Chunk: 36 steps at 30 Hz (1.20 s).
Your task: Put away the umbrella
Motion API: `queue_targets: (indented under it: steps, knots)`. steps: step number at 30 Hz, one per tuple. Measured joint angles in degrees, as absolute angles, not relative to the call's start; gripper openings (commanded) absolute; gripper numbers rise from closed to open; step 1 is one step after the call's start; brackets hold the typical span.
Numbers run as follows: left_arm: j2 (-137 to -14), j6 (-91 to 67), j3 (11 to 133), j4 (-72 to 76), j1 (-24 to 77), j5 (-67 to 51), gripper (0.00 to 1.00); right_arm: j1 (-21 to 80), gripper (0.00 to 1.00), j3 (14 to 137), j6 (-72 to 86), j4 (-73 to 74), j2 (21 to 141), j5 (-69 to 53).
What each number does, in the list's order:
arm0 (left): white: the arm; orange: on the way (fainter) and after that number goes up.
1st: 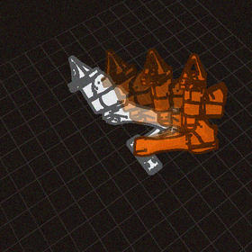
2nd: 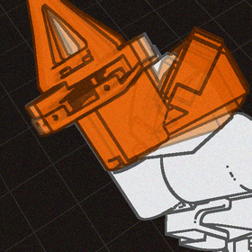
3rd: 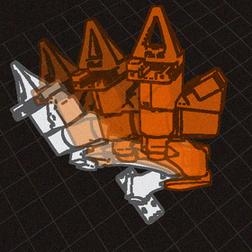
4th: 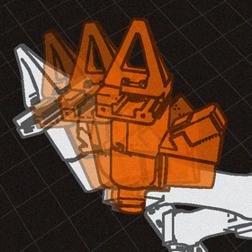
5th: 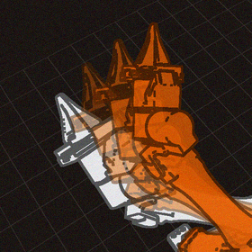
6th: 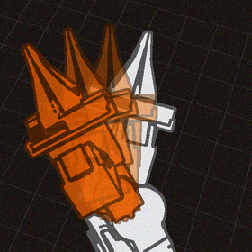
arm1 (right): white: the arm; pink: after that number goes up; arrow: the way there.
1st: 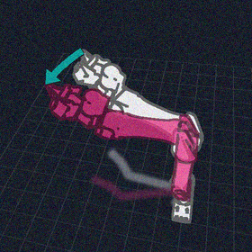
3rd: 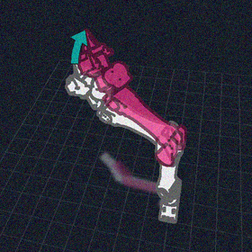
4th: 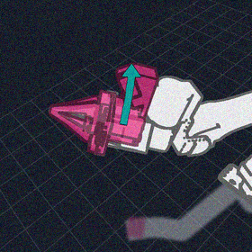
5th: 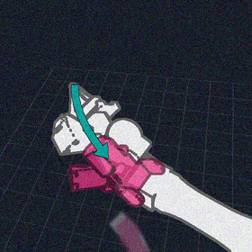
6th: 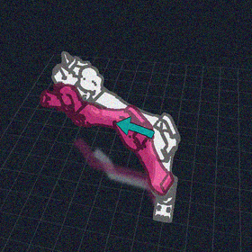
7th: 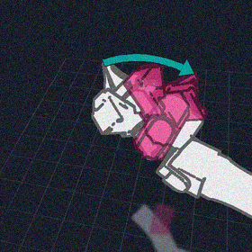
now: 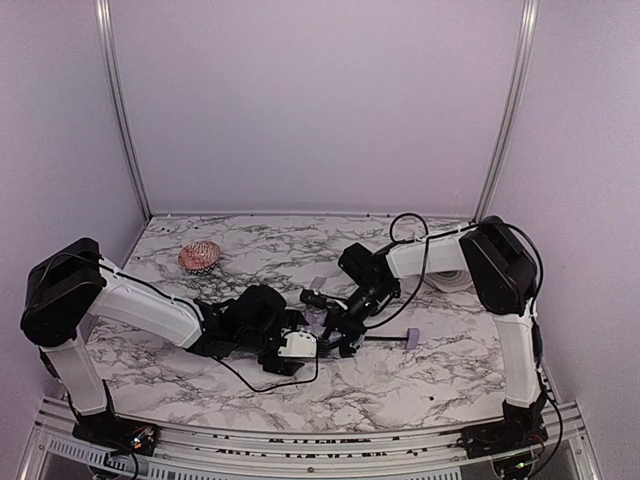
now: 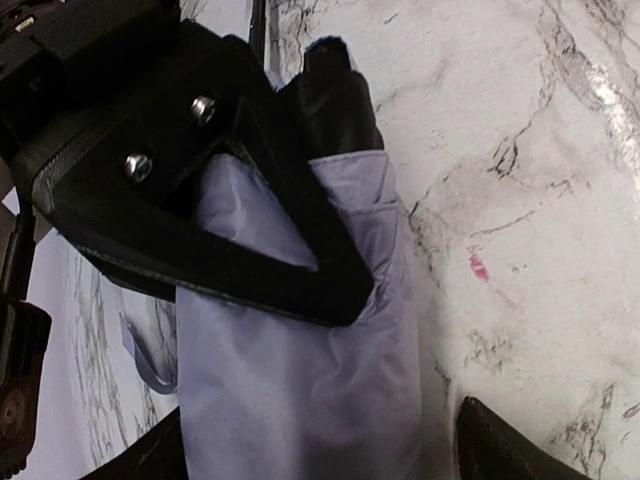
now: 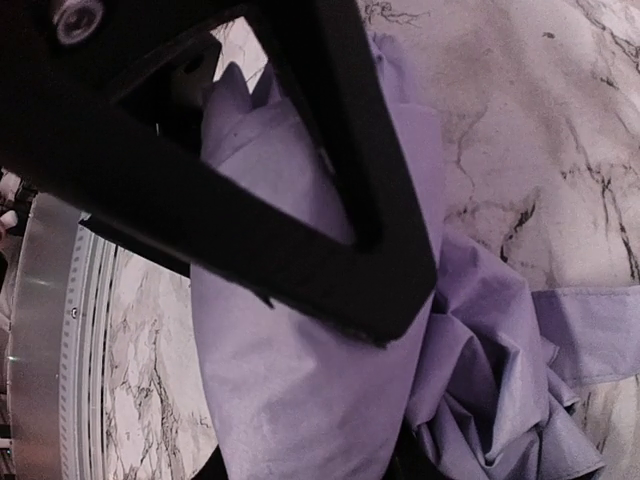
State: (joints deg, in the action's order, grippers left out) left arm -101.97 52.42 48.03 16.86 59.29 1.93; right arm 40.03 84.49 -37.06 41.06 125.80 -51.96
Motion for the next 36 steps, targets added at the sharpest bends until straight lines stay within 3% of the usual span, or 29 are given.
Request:
queue_targets:
  steps: [4,10,12,17,26,36]
  knots:
    - [-103.6,49.7,52.6,11.0,58.8,-1.9,0.82,39.8,0.19,85.7,-35.4,41.6,126.8,-52.9]
    - [-107.6,48.0,58.5,5.8,57.6,-2.6,0.50,39.2,0.31,86.0,-33.8,41.8,127.2,-53.5]
    - [-108.4,48.1,60.9,2.2,56.6,-3.7,0.44,38.8,0.39,85.3,-33.0,40.9,126.7,-53.5]
    - [-109.3,47.3,63.8,-2.3,55.8,-6.2,0.30,37.0,0.71,80.9,-30.0,36.1,123.6,-53.8]
    - [-109.9,43.5,65.6,-6.2,54.6,-10.5,0.26,26.3,0.74,64.7,-23.9,19.8,105.2,-49.8]
    - [-114.7,37.5,73.9,-16.7,50.3,-21.3,0.21,30.2,0.72,39.7,-24.0,-9.7,79.1,-32.9]
